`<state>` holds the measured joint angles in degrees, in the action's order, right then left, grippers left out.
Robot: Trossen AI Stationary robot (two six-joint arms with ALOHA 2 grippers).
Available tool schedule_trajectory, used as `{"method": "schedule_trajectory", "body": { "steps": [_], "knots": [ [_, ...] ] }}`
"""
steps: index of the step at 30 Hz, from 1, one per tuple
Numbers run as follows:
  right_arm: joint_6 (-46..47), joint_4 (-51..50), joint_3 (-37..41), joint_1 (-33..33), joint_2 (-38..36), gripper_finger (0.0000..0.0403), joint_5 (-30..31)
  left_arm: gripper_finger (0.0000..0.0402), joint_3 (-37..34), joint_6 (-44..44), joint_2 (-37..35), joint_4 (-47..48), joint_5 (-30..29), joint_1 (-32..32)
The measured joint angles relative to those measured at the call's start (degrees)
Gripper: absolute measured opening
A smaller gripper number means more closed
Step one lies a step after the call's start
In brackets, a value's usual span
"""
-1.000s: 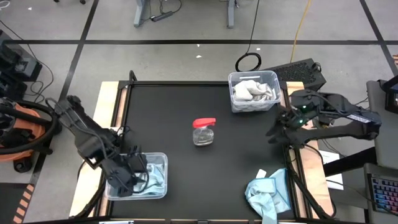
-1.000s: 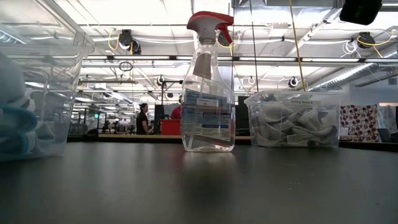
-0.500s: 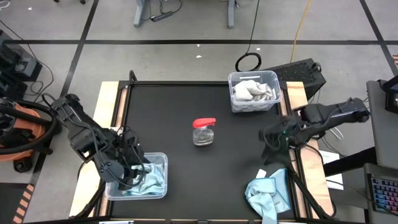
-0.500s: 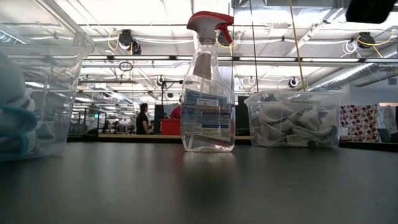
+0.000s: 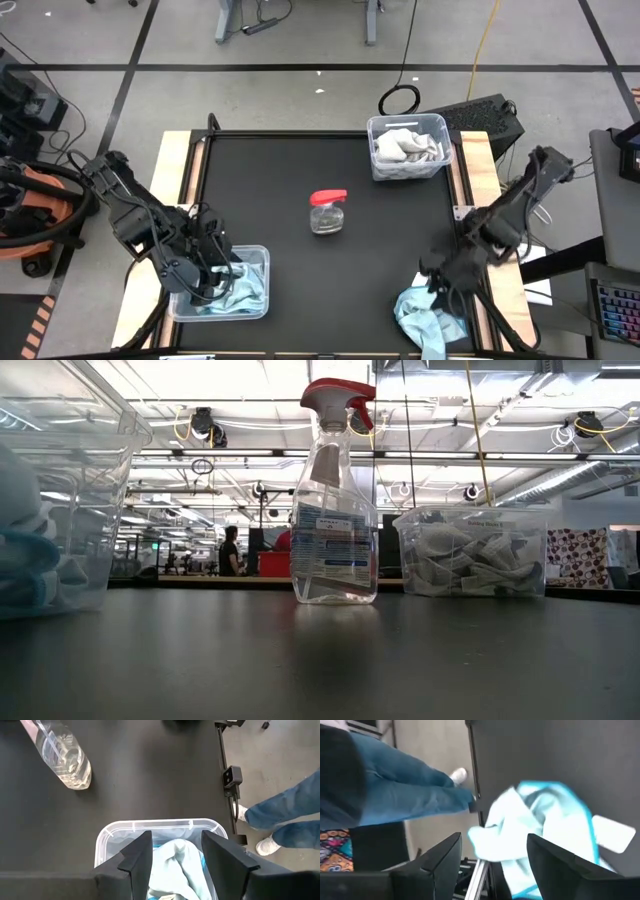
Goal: Sort microfiber towel by color & place in baskets
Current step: Put the blue towel on the bottom transparent bin
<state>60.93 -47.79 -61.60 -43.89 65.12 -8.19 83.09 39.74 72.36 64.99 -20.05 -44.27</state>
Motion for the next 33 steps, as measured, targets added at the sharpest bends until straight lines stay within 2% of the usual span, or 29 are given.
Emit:
{"method": "schedule_trajectory", "body": {
  "steps": [8, 14, 18, 24, 33],
  "knots": [
    [11.4, 0.0, 0.0, -11.0, 10.1, 0.0215, 1.6, 0.0176, 0.0, -0.1, 0.0, 0.0, 0.0, 0.0],
    [22.2, 0.4, 0.0, -17.8, 16.9, 0.0246, 7.8, 0.0176, 0.0, -0.2, 0.0, 0.0, 0.0, 0.0],
    [27.6, -1.1, 0.0, -19.4, 20.7, 0.0283, 8.9, 0.0176, 0.0, -1.3, 0.0, -0.2, 0.0, 0.0],
    [31.7, -2.1, 0.0, -20.5, 25.8, 0.0324, 13.8, 0.0176, 0.0, -1.6, 0.0, -0.2, 0.0, 0.0],
    [35.9, -4.6, 0.0, -20.9, 33.2, 0.0329, 16.6, 0.0176, 0.0, -1.2, 0.0, -0.2, 1.6, 0.0]
  ]
}}
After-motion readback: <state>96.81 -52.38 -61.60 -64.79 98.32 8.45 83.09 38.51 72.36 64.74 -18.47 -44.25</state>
